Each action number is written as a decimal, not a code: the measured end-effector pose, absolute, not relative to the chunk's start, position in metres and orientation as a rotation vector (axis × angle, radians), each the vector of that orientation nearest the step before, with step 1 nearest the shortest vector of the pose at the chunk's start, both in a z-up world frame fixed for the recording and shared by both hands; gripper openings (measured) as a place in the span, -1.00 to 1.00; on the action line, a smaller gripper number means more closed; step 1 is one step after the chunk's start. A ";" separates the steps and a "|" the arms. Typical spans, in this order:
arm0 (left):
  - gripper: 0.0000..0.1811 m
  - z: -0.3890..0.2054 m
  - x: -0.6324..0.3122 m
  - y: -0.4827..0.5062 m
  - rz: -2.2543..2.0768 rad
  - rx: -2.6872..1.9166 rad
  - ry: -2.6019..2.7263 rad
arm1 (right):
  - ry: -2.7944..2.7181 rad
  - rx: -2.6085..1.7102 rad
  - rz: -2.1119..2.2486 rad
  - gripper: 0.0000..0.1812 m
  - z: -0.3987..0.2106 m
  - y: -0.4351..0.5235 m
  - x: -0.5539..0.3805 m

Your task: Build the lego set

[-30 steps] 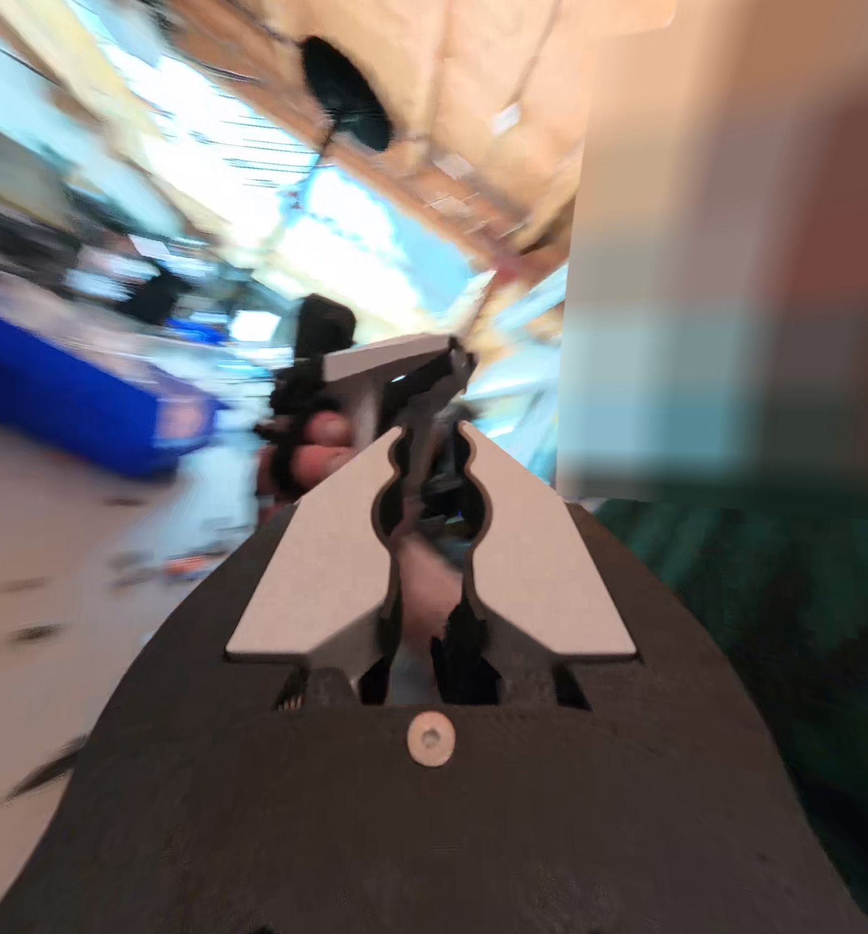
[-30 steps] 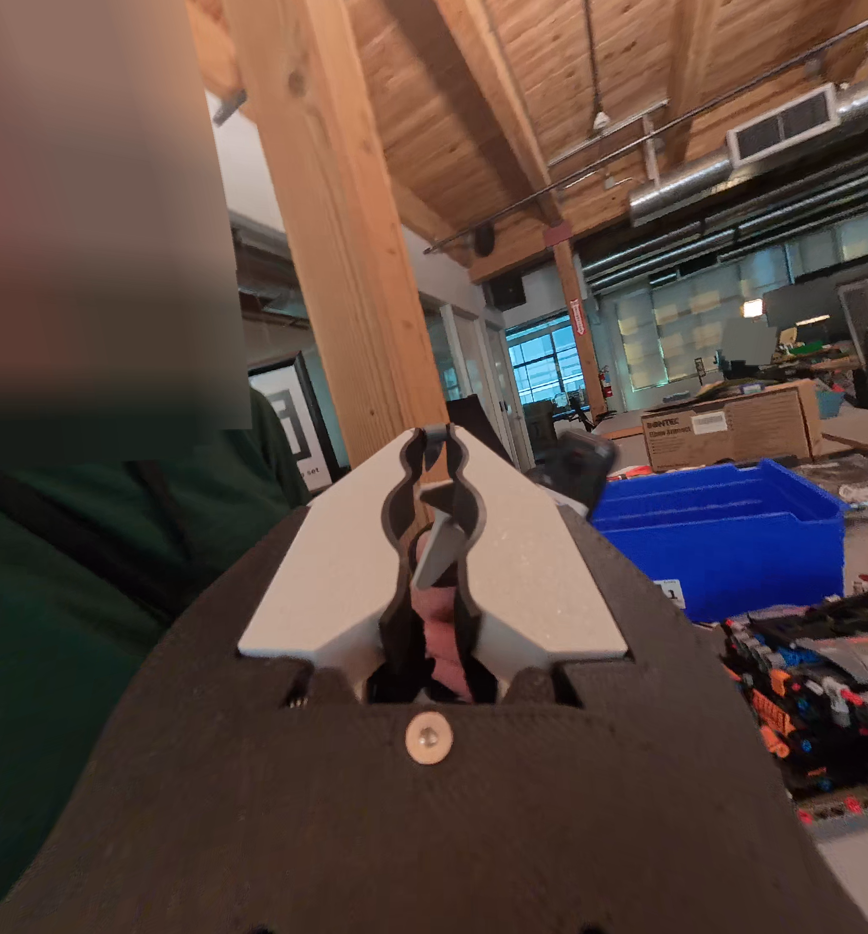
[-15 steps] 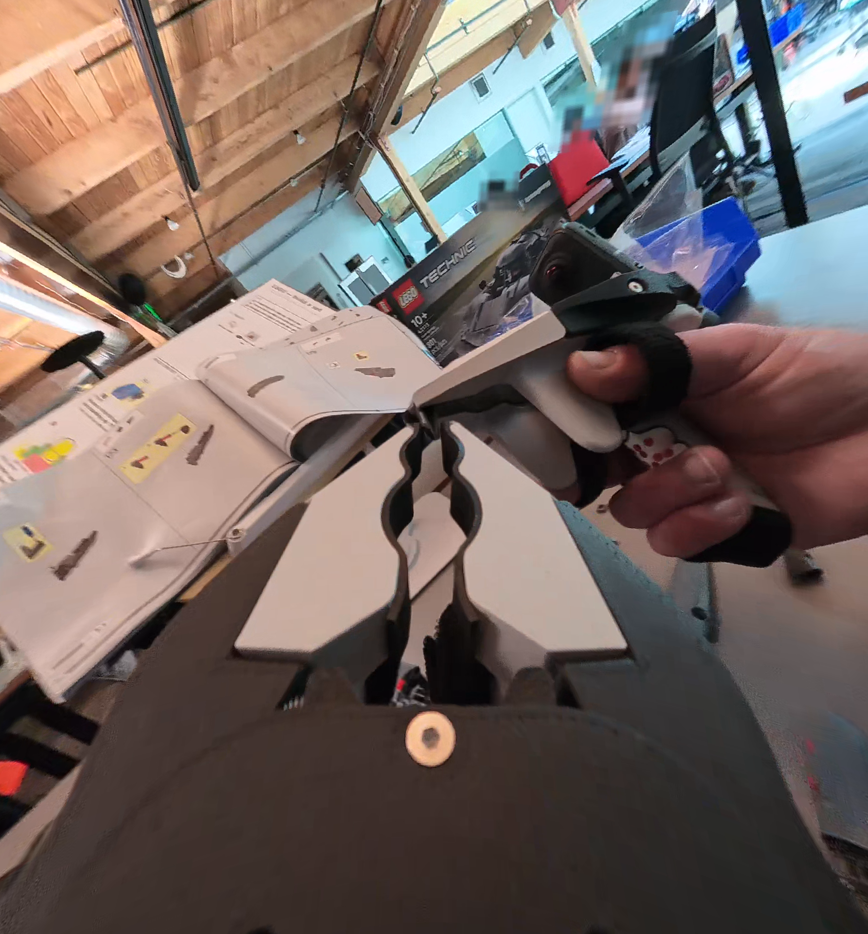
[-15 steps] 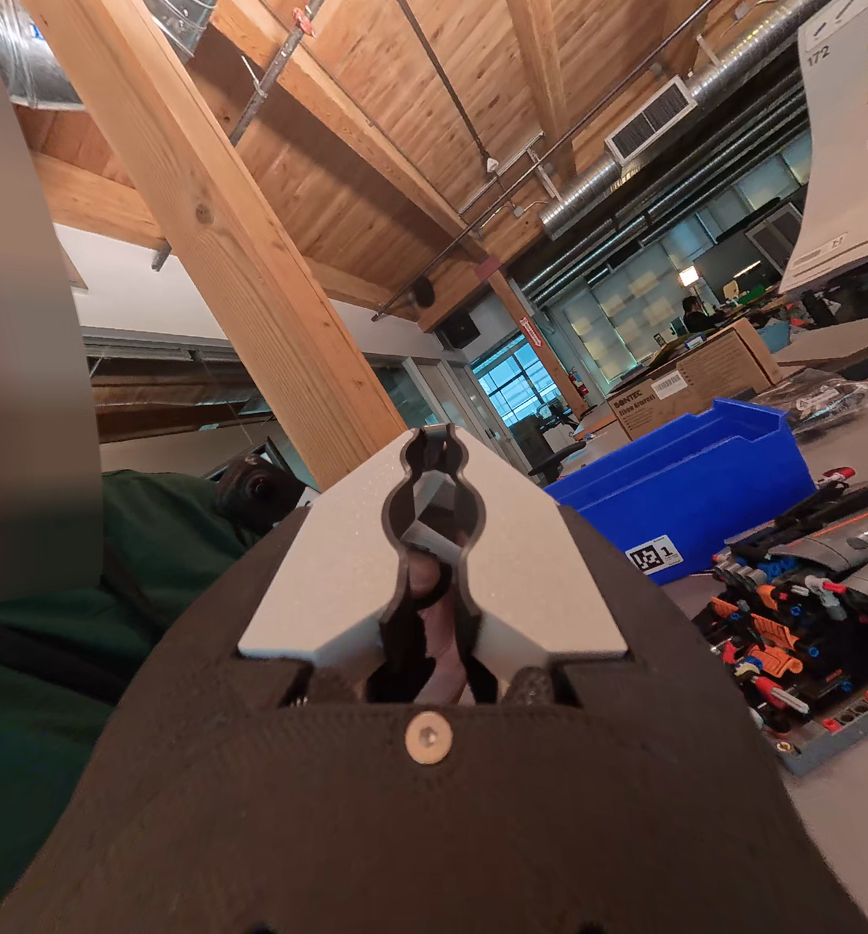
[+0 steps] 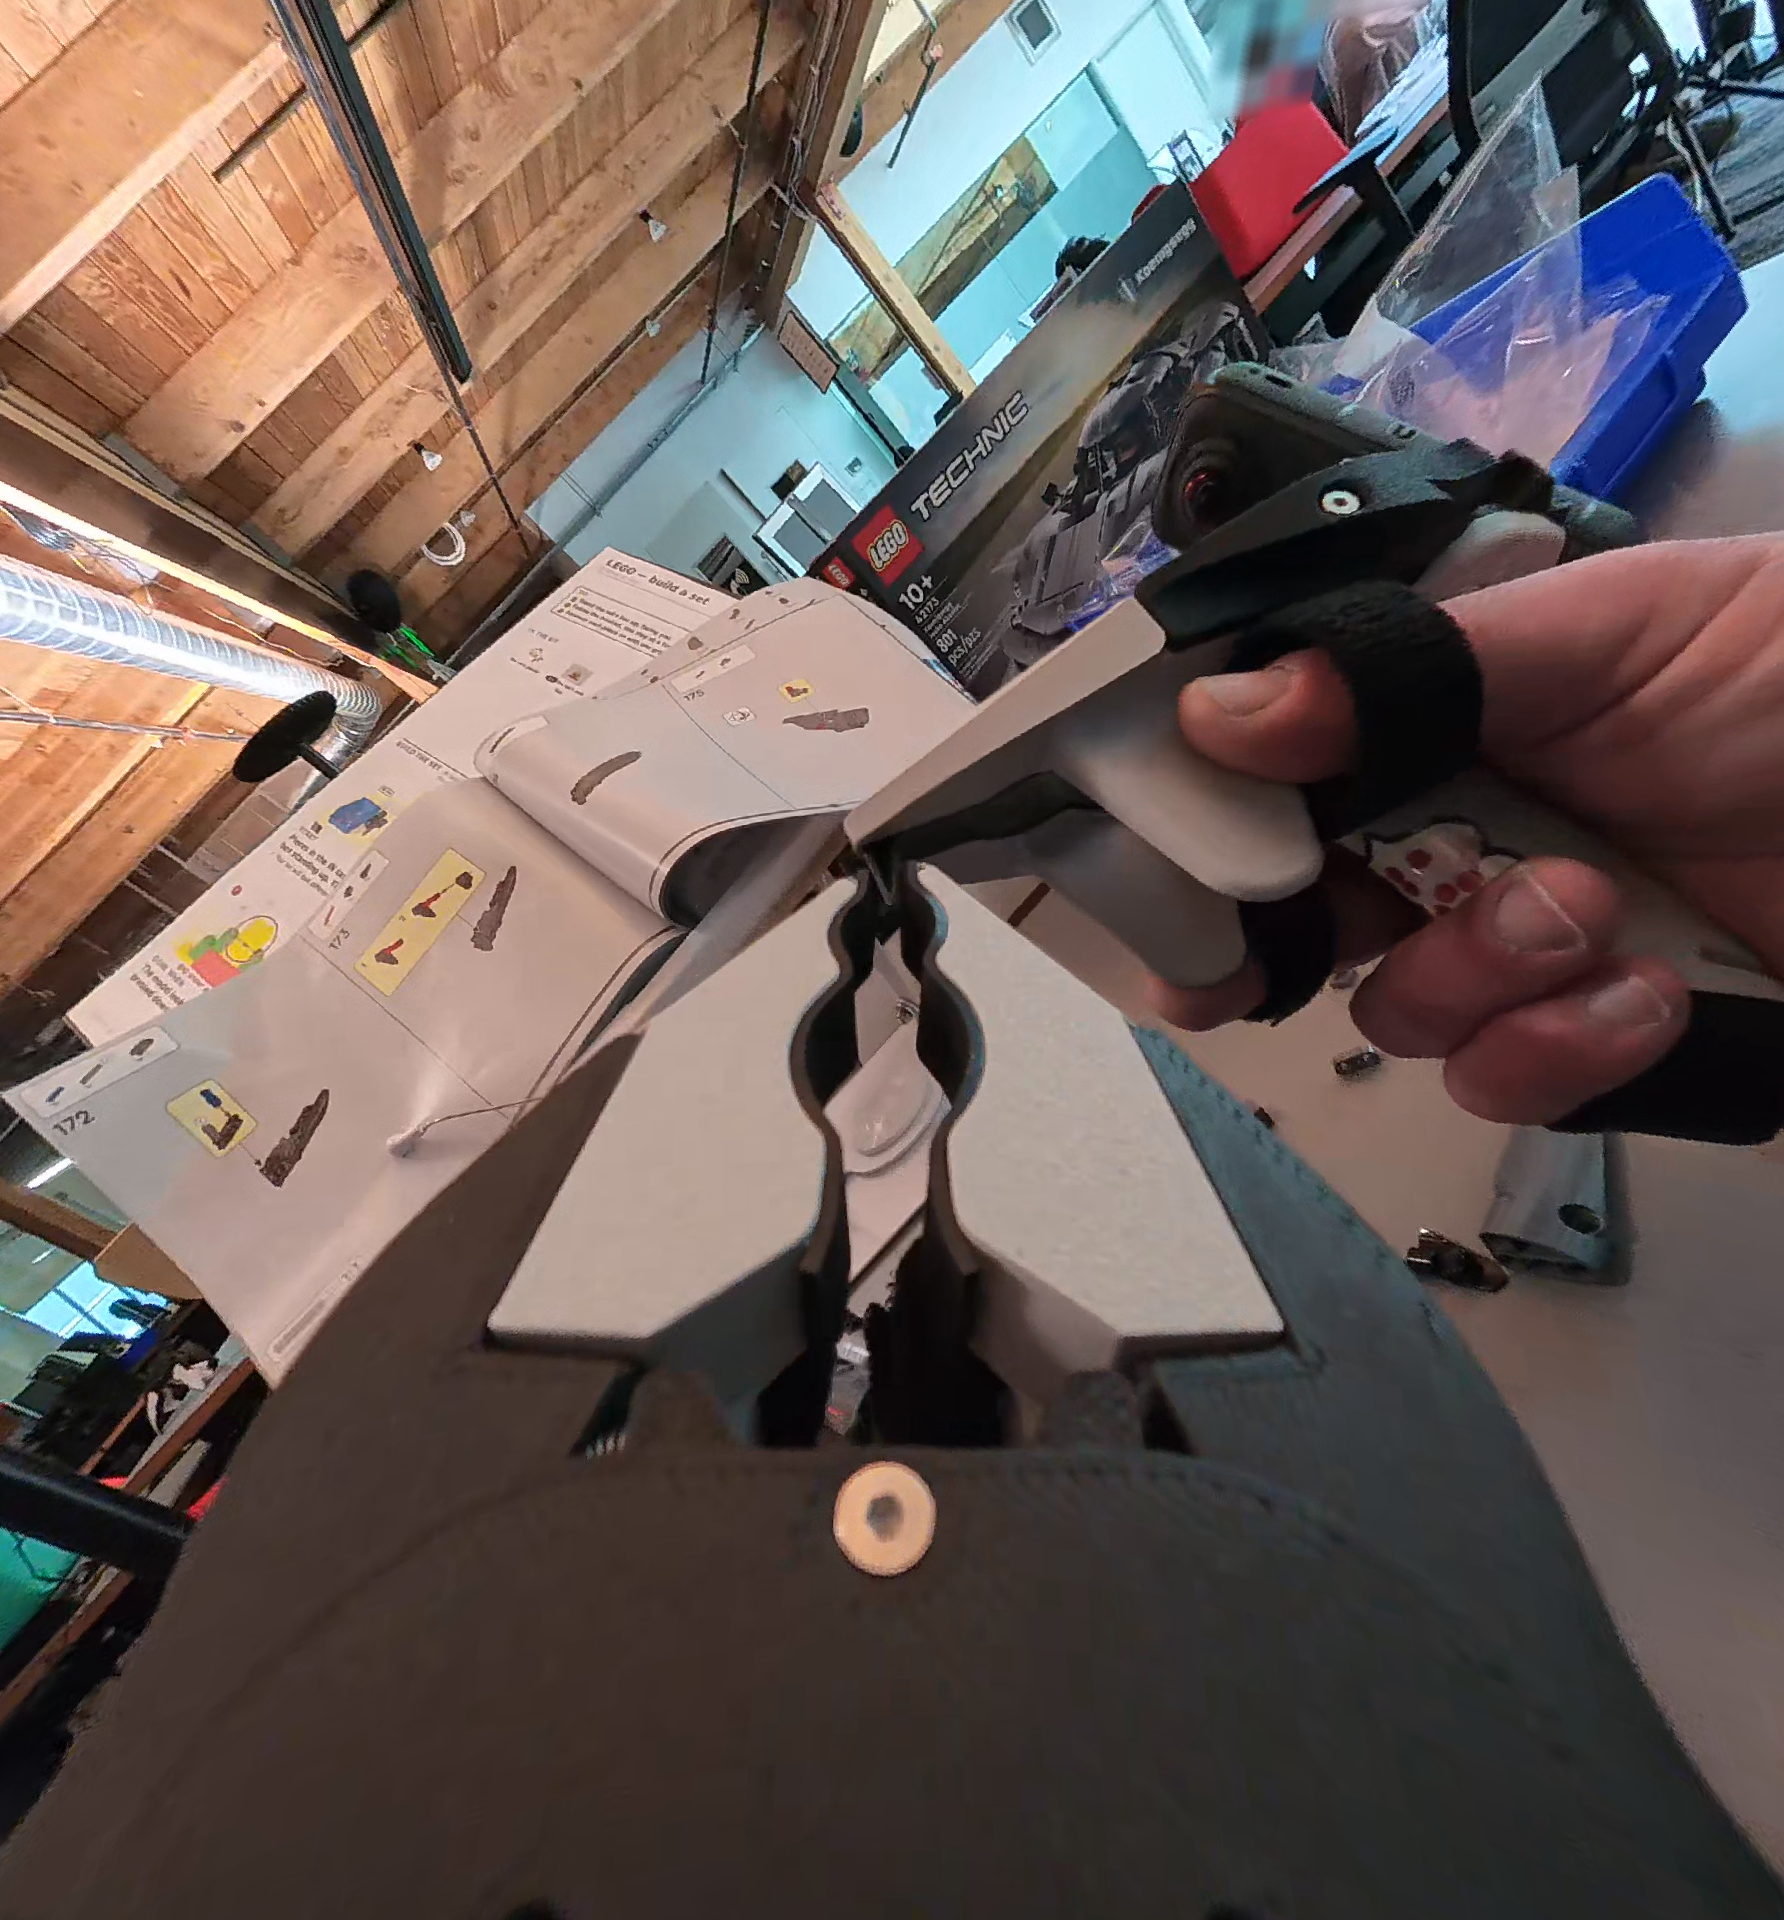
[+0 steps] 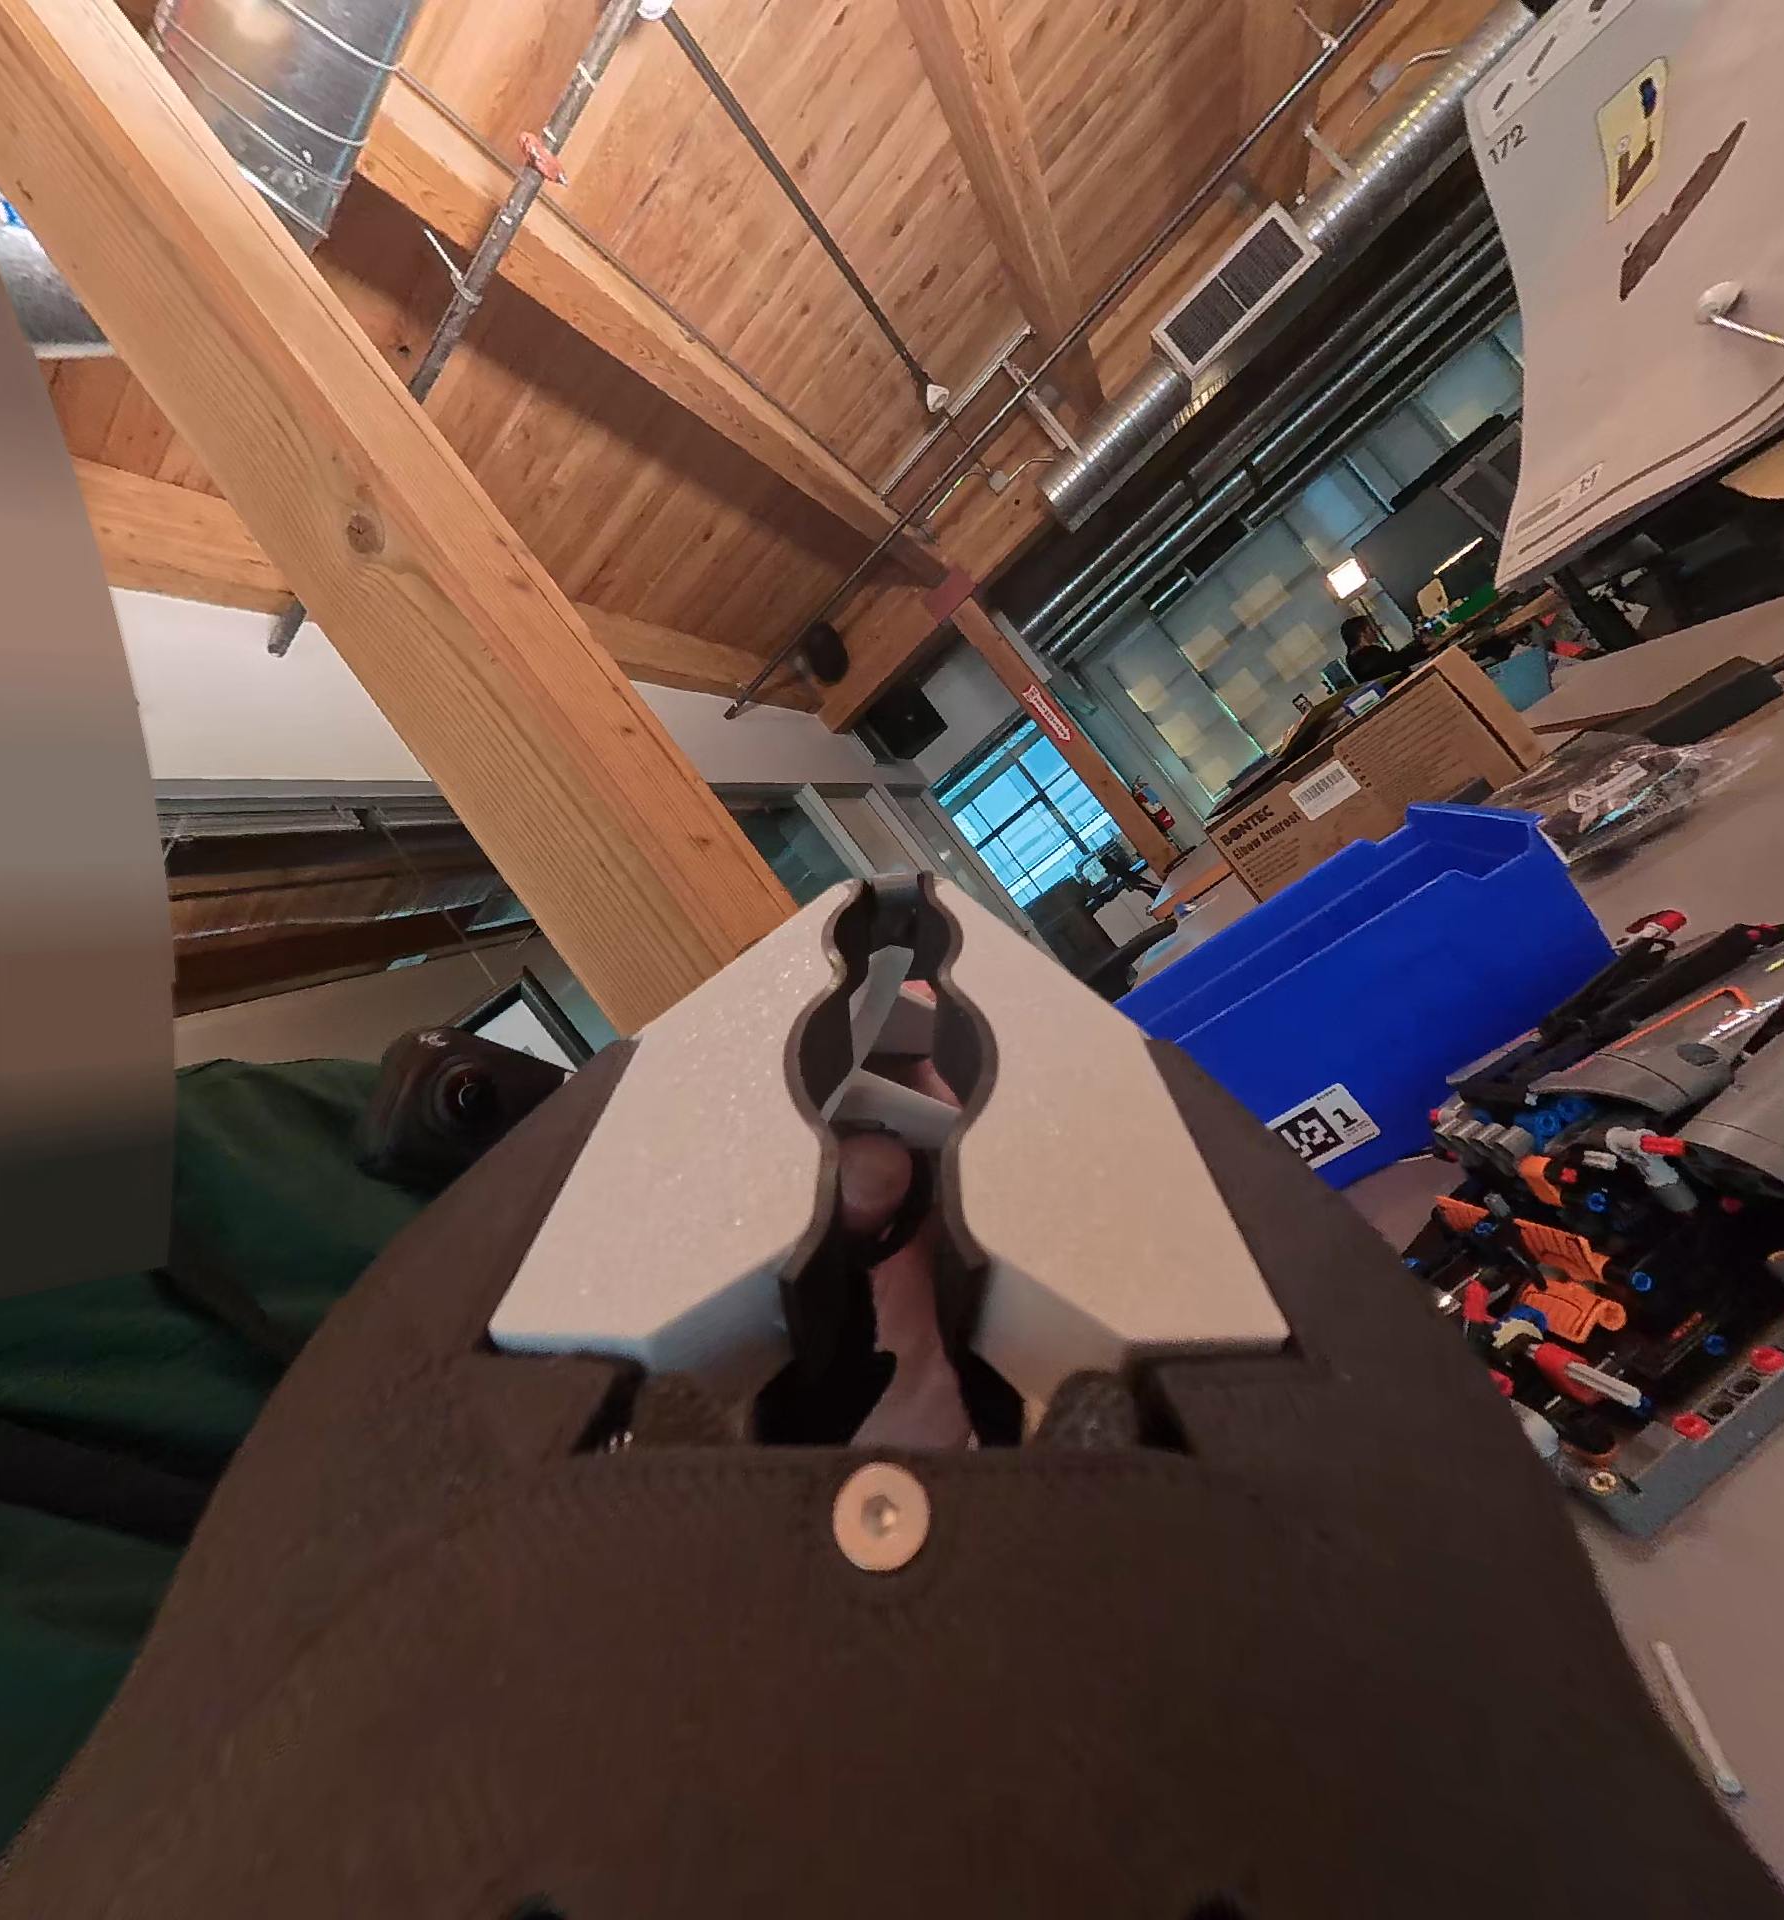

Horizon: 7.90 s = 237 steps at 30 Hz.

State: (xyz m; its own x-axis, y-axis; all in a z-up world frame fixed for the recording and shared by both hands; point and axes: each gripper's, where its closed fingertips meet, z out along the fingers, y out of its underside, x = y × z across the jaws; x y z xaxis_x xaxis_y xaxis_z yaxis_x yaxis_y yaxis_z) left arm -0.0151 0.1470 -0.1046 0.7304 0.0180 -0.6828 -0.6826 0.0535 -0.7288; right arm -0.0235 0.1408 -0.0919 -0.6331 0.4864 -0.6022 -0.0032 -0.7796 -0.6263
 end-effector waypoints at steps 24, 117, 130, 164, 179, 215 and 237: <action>-0.99 -0.062 -0.074 0.129 -0.170 -1.310 0.231 | -0.692 -1.154 2.434 -0.70 -0.095 0.175 -0.017; -0.99 -0.059 -0.065 0.117 -1.059 -1.092 0.333 | -1.376 -2.407 -0.042 -0.90 -0.297 0.259 0.223; -0.99 -0.063 -0.065 0.121 -1.070 -1.103 0.326 | -1.404 -2.425 0.057 -0.91 -0.311 0.259 0.219; -0.99 -0.068 -0.013 0.111 -0.978 -1.169 0.506 | -1.207 -2.053 0.063 -0.79 -0.211 0.277 0.185; -0.99 -0.066 0.001 0.102 -1.090 -1.141 0.534 | -1.318 -1.558 0.590 -0.78 -0.128 0.203 0.080; -0.99 -0.078 0.013 0.111 -1.109 -1.192 0.569 | -1.361 -1.538 0.704 -0.79 -0.136 0.196 0.079; -0.99 -0.074 0.014 0.106 -1.059 -1.189 0.598 | -1.271 -1.610 0.530 -0.78 -0.117 0.221 0.121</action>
State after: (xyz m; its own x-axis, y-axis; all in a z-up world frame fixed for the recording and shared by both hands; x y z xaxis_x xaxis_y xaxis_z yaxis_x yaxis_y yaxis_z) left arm 0.0141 0.1057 -0.0741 0.4223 -0.8950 0.1433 0.3403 0.0100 -0.9403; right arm 0.1212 0.2208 -0.1168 0.3577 0.9068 0.2232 0.4801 0.0265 -0.8768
